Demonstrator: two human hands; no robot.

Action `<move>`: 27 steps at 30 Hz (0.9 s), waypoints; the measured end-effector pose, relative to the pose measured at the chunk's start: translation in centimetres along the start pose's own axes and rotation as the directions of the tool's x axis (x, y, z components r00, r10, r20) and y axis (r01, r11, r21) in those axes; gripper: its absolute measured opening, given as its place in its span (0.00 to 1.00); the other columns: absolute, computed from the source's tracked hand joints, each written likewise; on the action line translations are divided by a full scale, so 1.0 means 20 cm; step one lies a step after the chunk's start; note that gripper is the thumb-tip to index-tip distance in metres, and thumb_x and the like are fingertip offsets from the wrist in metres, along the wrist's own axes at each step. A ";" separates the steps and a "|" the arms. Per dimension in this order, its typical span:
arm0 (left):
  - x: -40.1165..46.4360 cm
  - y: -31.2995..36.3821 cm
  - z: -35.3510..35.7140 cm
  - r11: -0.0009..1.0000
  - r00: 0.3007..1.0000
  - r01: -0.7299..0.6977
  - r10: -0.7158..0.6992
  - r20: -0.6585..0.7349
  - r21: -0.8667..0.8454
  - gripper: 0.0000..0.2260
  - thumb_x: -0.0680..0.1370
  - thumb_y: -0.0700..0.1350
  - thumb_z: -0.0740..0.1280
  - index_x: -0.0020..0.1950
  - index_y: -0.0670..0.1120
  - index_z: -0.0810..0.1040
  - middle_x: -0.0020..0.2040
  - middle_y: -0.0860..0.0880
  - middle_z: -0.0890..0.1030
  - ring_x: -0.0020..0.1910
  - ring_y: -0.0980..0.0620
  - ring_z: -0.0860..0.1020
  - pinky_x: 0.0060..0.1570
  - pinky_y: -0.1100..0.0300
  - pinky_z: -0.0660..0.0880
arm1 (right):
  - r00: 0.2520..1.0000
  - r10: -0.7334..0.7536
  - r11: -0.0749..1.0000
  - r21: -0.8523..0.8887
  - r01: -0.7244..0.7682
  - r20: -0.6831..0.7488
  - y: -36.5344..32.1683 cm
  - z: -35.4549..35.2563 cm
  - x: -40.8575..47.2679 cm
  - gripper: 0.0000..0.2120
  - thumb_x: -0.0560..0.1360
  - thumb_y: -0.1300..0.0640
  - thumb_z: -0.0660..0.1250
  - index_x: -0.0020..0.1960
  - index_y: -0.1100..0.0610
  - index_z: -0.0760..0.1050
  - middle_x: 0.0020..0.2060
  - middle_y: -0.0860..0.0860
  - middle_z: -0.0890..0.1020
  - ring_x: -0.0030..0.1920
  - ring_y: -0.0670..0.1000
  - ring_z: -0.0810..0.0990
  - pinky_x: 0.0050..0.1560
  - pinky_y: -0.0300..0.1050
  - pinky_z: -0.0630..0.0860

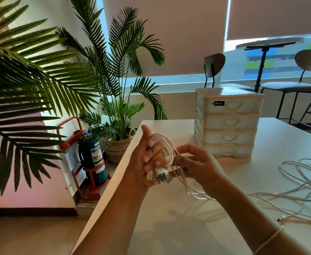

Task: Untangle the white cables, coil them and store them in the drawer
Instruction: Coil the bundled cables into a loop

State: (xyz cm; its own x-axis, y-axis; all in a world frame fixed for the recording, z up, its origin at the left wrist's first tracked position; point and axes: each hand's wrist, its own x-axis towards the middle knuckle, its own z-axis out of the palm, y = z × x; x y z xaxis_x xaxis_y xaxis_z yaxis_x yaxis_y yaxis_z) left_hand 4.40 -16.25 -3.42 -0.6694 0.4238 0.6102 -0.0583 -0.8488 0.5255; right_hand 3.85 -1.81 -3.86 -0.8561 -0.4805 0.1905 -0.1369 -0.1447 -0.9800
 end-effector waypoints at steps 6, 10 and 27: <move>0.00 -0.01 0.00 0.998 0.998 0.047 -0.046 0.036 -0.034 0.21 0.81 0.49 0.57 0.42 0.32 0.76 0.32 0.36 0.81 0.27 0.41 0.80 0.38 0.54 0.76 | 0.998 0.039 0.998 -0.056 -0.037 0.042 -0.02 -0.03 0.00 0.07 0.71 0.71 0.66 0.40 0.62 0.71 0.28 0.54 0.82 0.27 0.53 0.81 0.31 0.41 0.79; -0.01 0.00 0.00 0.999 1.000 0.028 -0.029 -0.003 -0.042 0.21 0.80 0.49 0.57 0.41 0.33 0.75 0.30 0.37 0.81 0.27 0.42 0.80 0.36 0.55 0.75 | 0.999 0.002 0.900 -0.435 0.022 0.054 0.00 -0.07 0.01 0.07 0.72 0.67 0.66 0.38 0.58 0.73 0.34 0.52 0.84 0.33 0.53 0.83 0.40 0.47 0.79; -0.05 0.09 0.05 0.996 0.998 -0.032 0.027 -0.065 -0.078 0.22 0.80 0.52 0.58 0.39 0.34 0.76 0.25 0.39 0.77 0.22 0.51 0.67 0.30 0.57 0.71 | 0.802 0.441 -0.158 -0.914 -0.373 -0.404 -0.10 -0.95 -0.06 0.27 0.57 0.35 0.74 0.53 0.44 0.77 0.55 0.45 0.79 0.54 0.46 0.75 0.51 0.36 0.71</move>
State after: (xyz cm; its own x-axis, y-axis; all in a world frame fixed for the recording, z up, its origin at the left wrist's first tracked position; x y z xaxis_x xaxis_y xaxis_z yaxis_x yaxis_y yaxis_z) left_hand 5.73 -17.94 -2.39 -0.7177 0.3793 0.5840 -0.0948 -0.8841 0.4577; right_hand -4.25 15.46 -3.22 -0.9479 -0.0999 -0.3023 -0.1143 0.9930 0.0304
